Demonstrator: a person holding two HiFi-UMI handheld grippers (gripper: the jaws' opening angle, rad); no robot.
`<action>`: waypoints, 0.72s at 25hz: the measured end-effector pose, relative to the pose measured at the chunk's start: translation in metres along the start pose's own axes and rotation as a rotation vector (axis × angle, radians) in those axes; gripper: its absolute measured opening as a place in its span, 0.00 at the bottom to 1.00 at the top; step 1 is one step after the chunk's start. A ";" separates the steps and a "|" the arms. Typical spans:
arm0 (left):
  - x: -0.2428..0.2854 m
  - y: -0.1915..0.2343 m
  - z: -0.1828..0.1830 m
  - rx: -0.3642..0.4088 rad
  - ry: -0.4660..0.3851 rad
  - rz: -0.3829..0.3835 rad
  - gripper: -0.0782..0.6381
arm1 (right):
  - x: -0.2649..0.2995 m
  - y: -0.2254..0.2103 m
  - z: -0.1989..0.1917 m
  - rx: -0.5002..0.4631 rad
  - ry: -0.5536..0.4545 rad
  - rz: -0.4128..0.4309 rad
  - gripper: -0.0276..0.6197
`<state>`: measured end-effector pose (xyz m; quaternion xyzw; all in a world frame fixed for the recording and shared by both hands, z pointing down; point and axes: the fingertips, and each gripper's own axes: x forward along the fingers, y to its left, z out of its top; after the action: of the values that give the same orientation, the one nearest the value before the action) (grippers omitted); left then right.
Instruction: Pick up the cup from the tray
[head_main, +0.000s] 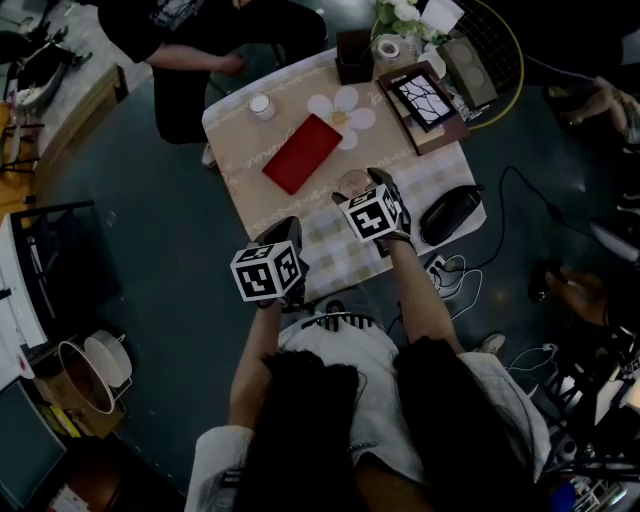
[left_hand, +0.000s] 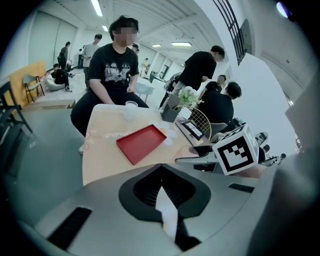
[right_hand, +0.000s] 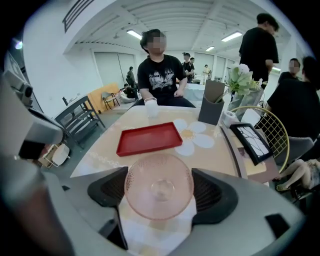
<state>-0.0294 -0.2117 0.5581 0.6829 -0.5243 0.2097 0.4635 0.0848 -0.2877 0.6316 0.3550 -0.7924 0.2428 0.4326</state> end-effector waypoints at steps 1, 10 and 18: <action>0.000 0.000 0.000 0.002 0.000 -0.001 0.11 | -0.002 0.000 0.002 0.002 -0.012 0.003 0.66; -0.003 -0.007 0.007 -0.005 -0.034 -0.034 0.11 | -0.045 -0.005 0.024 0.172 -0.201 0.063 0.66; -0.017 -0.024 0.019 0.038 -0.084 -0.076 0.11 | -0.110 0.006 0.041 0.233 -0.397 0.085 0.66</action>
<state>-0.0175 -0.2187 0.5258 0.7192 -0.5130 0.1731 0.4355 0.0997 -0.2734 0.5160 0.4096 -0.8428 0.2760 0.2139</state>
